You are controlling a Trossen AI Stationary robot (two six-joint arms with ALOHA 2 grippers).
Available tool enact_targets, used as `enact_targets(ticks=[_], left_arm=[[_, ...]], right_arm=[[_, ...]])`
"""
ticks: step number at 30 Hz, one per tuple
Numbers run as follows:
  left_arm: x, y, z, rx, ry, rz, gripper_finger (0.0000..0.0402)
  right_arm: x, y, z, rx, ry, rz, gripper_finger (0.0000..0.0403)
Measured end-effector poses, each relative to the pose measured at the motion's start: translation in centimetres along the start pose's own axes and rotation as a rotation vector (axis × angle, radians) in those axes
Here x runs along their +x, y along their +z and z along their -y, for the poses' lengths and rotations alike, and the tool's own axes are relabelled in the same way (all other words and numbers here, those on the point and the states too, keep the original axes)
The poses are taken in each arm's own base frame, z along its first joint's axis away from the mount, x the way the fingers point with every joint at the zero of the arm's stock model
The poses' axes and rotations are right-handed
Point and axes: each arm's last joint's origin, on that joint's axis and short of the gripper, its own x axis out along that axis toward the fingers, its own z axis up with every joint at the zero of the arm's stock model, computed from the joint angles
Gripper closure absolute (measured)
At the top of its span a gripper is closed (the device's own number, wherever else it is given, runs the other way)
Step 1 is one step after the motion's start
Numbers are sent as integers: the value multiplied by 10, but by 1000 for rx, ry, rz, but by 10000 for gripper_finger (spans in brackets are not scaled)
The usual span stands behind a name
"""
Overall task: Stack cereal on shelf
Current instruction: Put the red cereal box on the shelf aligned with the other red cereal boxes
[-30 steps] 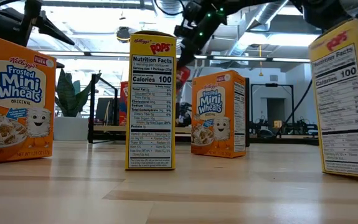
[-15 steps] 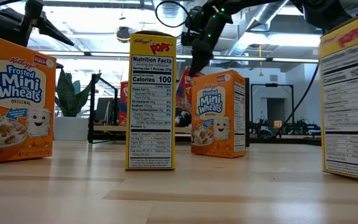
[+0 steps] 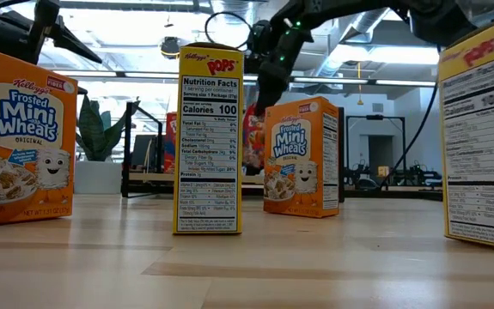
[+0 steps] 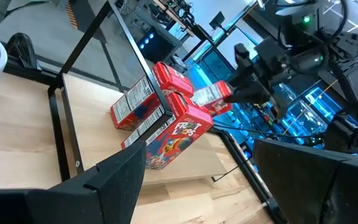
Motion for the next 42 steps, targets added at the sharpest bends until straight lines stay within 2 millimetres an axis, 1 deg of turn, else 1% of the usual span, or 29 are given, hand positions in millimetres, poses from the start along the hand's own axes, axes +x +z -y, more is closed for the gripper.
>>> enact_targets(ticks=[7, 12, 17, 19, 22, 36, 42], left_arm=[[0, 0, 0, -1, 0, 0, 116], [0, 0, 0, -2, 0, 0, 116], [0, 0, 0, -3, 0, 0, 116], [0, 0, 0, -3, 0, 0, 116], [0, 0, 0, -3, 0, 0, 116], [0, 0, 0, -1, 0, 0, 116], [0, 0, 0, 0, 0, 0, 116]], right_arm=[[-1, 2, 0, -6, -12, 20, 220], [-1, 1, 1, -3, -10, 13, 221], [9, 0, 1, -2, 7, -7, 226], [12, 2, 2, -9, 1, 10, 223], [16, 0, 3, 5, 12, -3, 214], [15, 2, 3, -3, 4, 17, 171], [15, 4, 4, -11, -4, 32, 141]])
